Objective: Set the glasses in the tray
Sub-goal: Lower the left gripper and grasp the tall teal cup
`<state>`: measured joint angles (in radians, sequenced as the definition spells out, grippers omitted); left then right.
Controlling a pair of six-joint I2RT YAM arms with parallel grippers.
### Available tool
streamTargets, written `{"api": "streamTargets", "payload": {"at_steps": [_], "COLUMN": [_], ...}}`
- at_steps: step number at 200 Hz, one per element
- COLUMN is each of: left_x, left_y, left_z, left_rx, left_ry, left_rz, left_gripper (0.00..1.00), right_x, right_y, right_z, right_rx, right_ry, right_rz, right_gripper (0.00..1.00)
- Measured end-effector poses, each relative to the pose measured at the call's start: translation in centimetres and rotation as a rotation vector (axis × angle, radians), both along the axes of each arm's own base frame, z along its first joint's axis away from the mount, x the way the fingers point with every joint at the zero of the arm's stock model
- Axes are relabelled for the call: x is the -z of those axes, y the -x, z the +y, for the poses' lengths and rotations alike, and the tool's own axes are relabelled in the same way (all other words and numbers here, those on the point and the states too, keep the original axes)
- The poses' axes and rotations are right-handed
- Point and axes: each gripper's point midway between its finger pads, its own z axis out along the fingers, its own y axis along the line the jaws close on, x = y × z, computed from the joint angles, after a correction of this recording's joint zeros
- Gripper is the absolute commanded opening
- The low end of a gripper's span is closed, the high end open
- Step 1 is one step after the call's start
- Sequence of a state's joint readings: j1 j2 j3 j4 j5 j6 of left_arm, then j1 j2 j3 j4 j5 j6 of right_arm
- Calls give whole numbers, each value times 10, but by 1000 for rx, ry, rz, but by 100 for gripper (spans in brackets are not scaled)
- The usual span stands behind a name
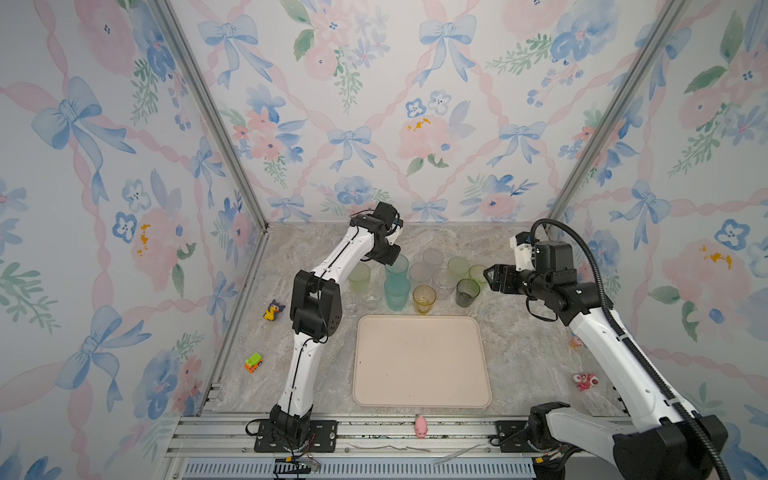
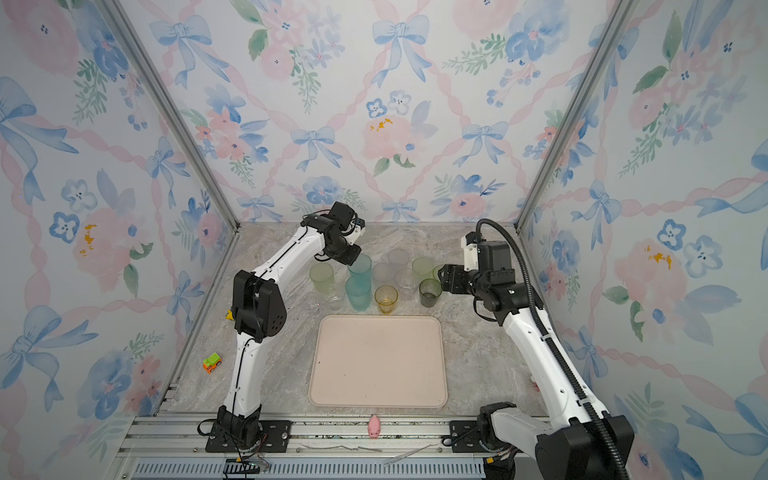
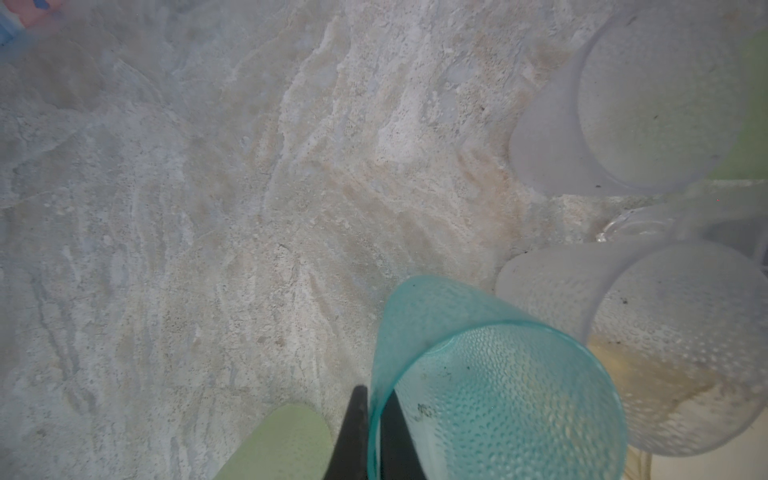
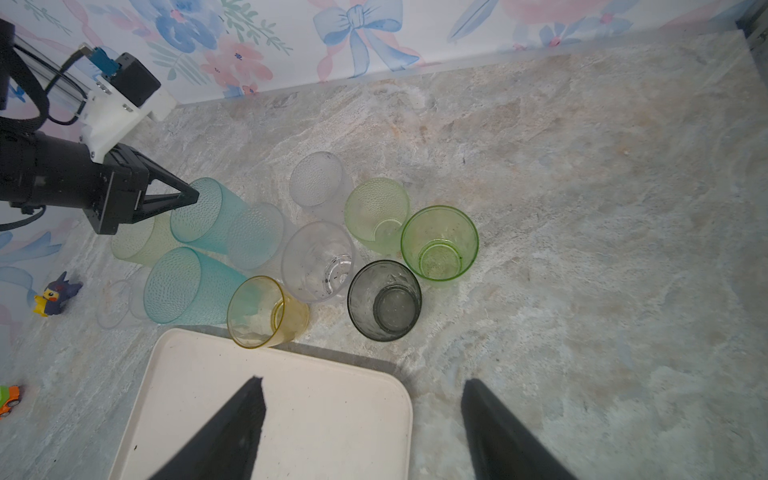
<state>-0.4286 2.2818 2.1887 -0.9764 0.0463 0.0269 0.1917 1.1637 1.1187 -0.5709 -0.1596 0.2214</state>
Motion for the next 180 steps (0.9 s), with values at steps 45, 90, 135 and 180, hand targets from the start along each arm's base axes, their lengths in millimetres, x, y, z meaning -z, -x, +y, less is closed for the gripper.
{"api": "streamTargets", "payload": {"at_steps": [45,90,135,180], "left_x": [-12,-30,-108,-187], "left_y": [-5,-7,-1,33], "left_z": [-2,4,21,38], "left_rx": [-1,-14,-33,-39], "left_ry": [11,12,29,71], "left_rz": [-26,-62,-216,-358], "left_gripper": [4,3,4,3], "right_x": [2,2,-4,2], "right_y": [1,1,6,10], "right_z": [2,3,2,-1], "right_rx": [-8,-8,-2,4], "right_ry": [-11,-20,-24,-18], "right_rz": [7,10,-12,-3], "right_gripper": [77,77,77,77]}}
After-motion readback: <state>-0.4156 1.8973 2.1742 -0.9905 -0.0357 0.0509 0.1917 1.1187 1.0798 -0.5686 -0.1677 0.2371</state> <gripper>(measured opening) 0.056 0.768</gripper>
